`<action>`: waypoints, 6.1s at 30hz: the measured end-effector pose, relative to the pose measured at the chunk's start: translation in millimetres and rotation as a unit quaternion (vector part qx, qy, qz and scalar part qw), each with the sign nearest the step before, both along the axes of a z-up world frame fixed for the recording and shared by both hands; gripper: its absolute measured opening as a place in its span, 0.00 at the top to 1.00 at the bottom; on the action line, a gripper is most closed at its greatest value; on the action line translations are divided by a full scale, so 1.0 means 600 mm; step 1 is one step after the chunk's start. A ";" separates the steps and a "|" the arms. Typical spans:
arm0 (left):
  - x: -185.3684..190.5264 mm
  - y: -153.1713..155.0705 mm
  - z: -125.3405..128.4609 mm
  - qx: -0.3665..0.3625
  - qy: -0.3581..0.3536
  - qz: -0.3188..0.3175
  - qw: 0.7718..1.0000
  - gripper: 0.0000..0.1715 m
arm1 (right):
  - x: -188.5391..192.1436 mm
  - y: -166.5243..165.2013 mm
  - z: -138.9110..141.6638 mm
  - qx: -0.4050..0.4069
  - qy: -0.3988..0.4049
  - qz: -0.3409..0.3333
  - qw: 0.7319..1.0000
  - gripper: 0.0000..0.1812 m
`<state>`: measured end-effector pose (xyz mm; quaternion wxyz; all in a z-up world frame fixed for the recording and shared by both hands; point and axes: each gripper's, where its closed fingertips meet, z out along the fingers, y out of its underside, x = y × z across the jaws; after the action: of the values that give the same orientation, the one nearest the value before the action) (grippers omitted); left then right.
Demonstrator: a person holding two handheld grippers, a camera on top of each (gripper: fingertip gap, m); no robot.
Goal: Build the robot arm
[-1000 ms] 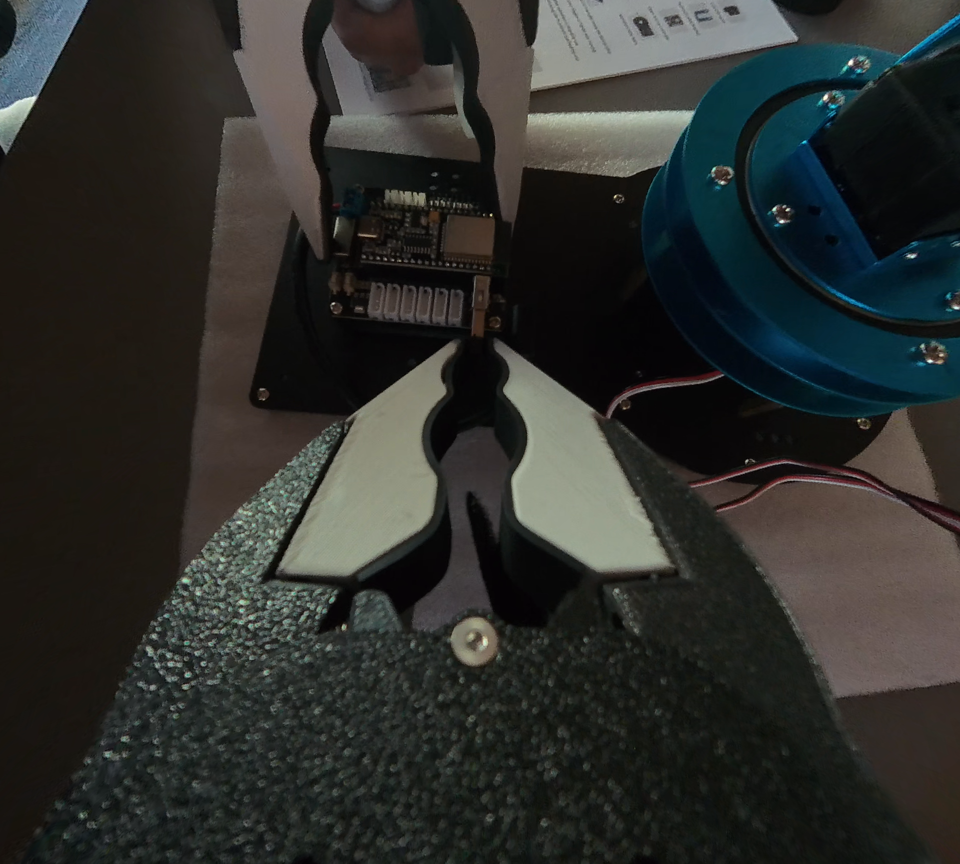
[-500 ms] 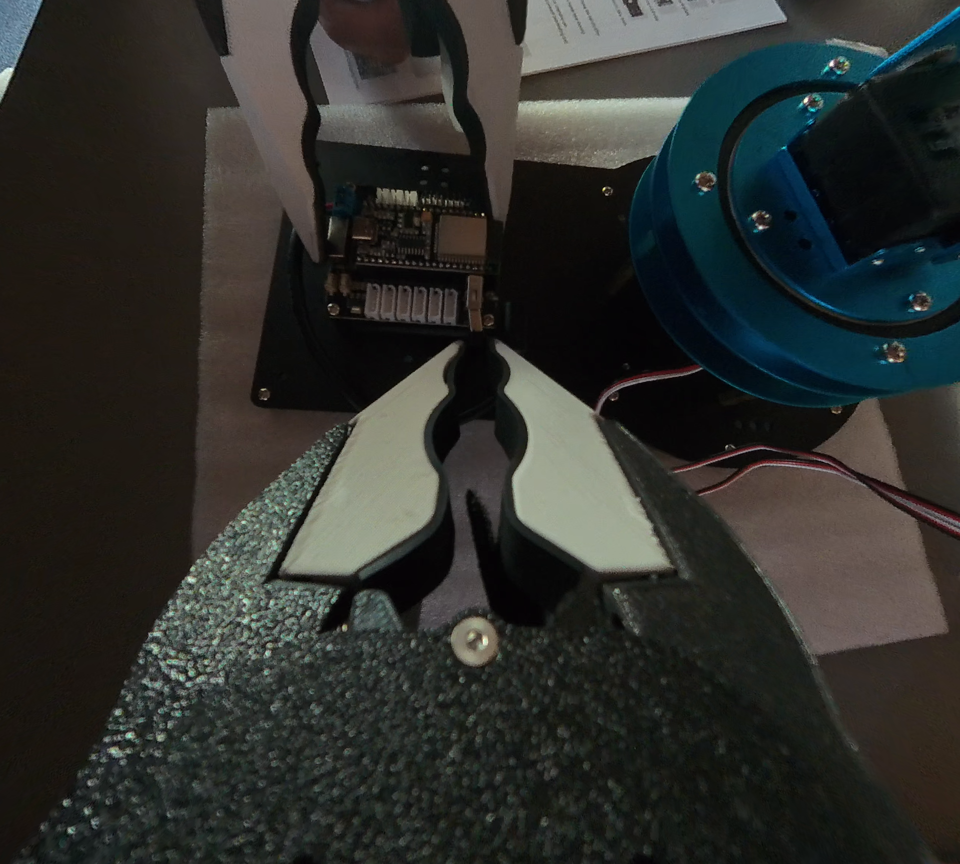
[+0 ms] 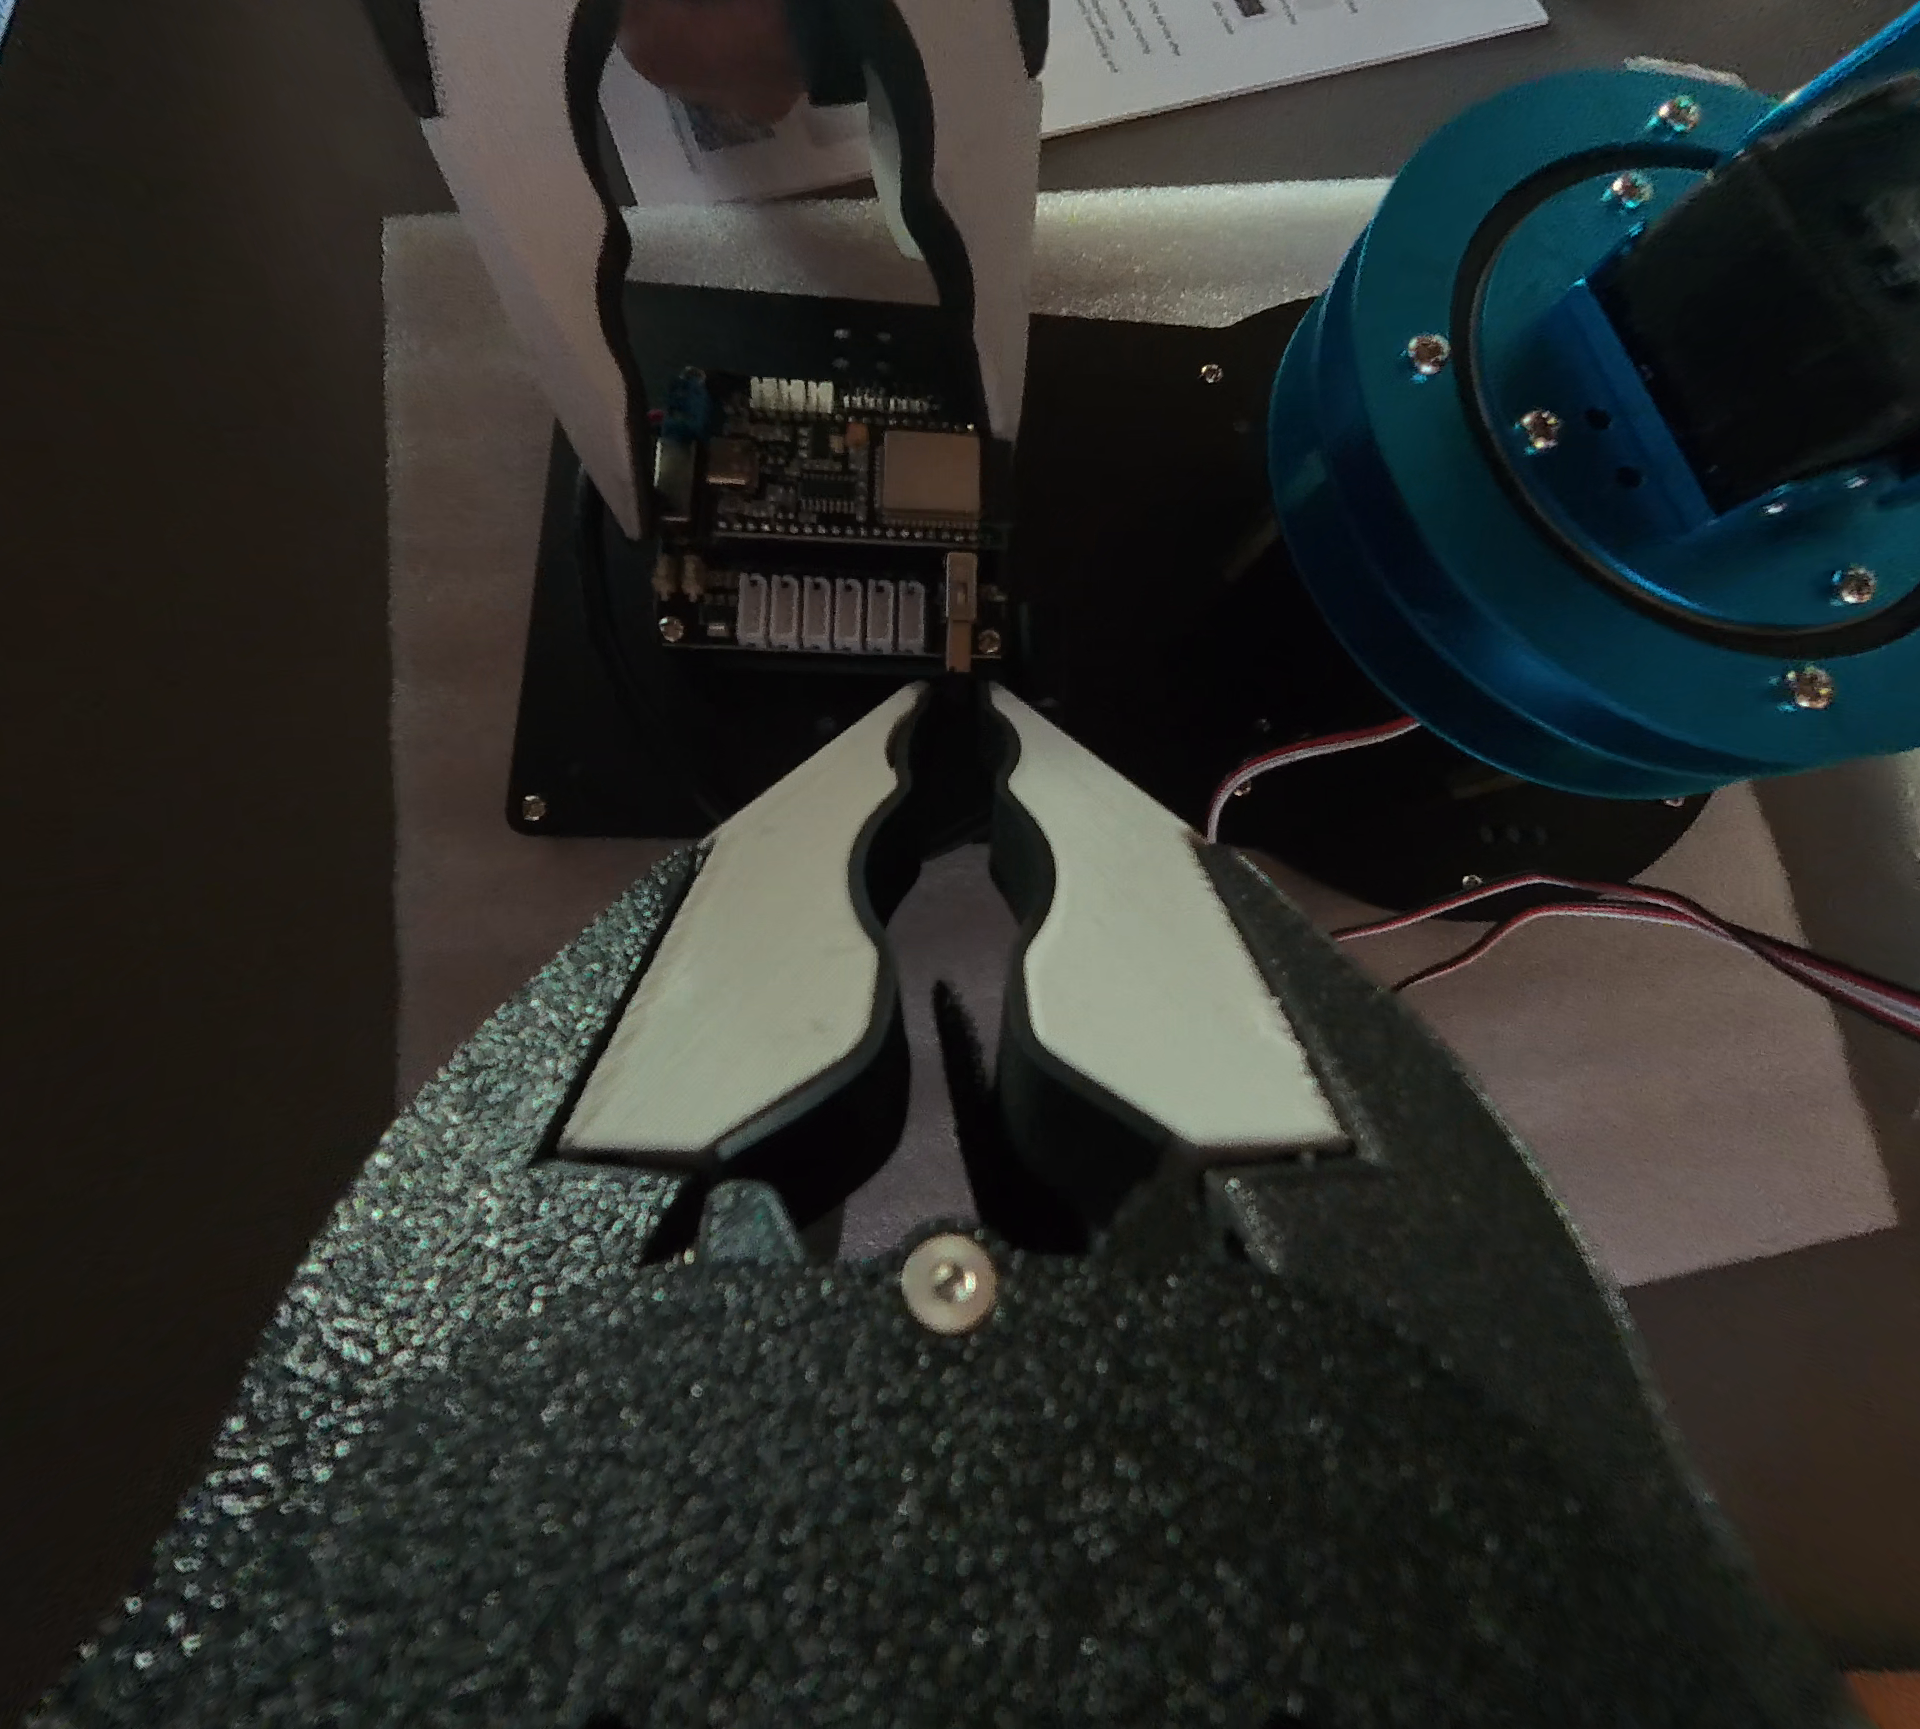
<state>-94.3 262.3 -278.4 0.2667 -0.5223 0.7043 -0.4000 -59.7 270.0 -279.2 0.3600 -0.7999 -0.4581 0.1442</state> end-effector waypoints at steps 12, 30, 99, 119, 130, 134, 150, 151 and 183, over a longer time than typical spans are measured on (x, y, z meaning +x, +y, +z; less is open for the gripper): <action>0.000 0.000 0.000 0.001 0.001 0.001 1.000 0.62 | -0.004 0.002 0.005 -0.015 0.053 0.018 0.998 0.99; -0.001 0.000 -0.001 0.000 0.001 -0.006 1.000 0.62 | 0.006 -0.002 -0.003 0.031 0.015 0.046 0.998 0.98; -0.128 -0.007 0.083 -0.080 -0.043 0.127 0.988 0.53 | -0.023 0.018 0.008 0.142 -0.319 0.529 0.773 0.76; -0.316 -0.353 0.033 -0.258 -0.246 0.455 0.816 0.64 | -0.037 0.018 -0.008 0.081 -0.355 0.558 0.746 0.74; -0.295 -0.361 -0.033 -0.294 -0.251 0.472 0.793 0.64 | -0.041 0.019 -0.002 0.053 -0.342 0.565 0.749 0.70; -0.300 -0.356 -0.034 -0.304 -0.260 0.473 0.785 0.64 | -0.048 0.005 0.020 0.018 -0.319 0.565 0.761 0.61; -0.275 -0.360 -0.063 -0.293 -0.212 0.469 0.806 0.65 | -0.027 0.023 -0.013 0.066 -0.361 0.583 0.725 0.70; -0.276 -0.359 -0.063 -0.292 -0.211 0.471 0.806 0.65 | -0.027 0.023 -0.014 0.075 -0.360 0.584 0.724 0.70; -0.281 -0.363 -0.053 -0.272 -0.219 0.474 0.808 0.66 | -0.038 0.013 0.022 0.064 -0.321 0.531 0.781 0.64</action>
<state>-262.9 44.3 -310.3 0.4173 -0.7407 0.1544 -0.5034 -82.8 277.9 -265.8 0.1084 -0.4050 -0.9077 0.0177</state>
